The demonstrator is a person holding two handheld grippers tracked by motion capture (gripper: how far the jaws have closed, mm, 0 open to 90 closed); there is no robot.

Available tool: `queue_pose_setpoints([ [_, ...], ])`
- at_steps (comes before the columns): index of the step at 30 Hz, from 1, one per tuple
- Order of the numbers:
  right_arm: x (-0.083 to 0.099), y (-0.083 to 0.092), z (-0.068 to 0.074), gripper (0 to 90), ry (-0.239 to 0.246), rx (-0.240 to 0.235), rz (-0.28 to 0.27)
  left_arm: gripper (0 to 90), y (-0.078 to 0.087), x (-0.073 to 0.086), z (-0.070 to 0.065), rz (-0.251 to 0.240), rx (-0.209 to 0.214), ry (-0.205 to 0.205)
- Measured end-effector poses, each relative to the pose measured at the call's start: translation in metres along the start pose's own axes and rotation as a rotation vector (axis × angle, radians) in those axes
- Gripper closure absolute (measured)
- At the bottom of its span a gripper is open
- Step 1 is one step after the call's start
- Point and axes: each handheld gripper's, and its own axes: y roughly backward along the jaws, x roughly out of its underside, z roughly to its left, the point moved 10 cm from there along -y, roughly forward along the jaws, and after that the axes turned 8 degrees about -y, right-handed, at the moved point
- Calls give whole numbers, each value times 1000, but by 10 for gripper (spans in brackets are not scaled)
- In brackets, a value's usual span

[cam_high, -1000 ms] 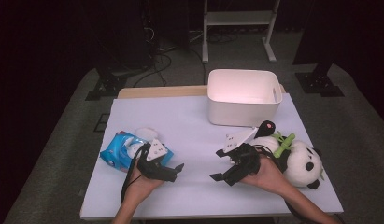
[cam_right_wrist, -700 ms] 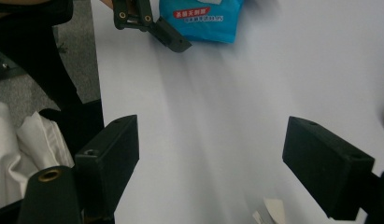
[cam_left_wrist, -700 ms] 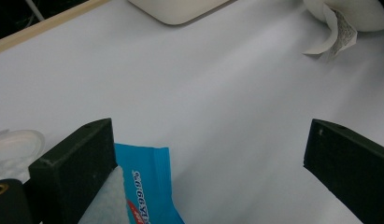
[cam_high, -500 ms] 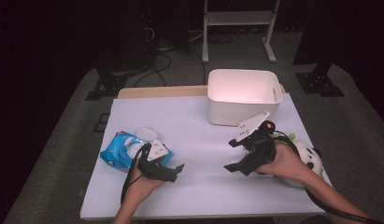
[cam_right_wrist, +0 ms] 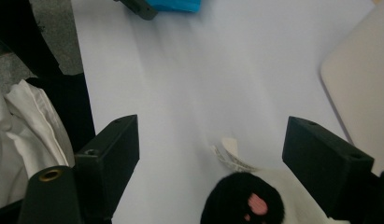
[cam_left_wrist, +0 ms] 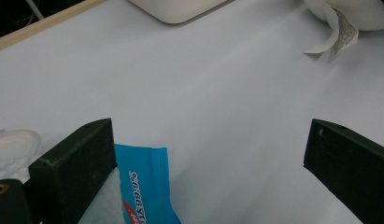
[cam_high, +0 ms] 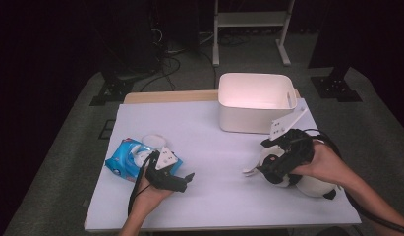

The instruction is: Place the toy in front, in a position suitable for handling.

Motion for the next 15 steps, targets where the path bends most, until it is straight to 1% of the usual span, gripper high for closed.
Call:
queue_pose_setpoints([
  [1,1,3,-2,179,-8,8,2,13,-1,0,0,-2,0,3],
  [2,3,5,-5,178,-4,12,8,13,0,0,0,4,0,-4],
  [7,16,18,-17,179,-40,27,21,12,-1,0,-1,5,3,-8],
  [9,22,23,-23,178,-47,47,31,13,-1,1,-1,7,3,-8],
  [15,37,37,-39,178,-88,78,35,12,-2,0,-2,3,3,-2],
])
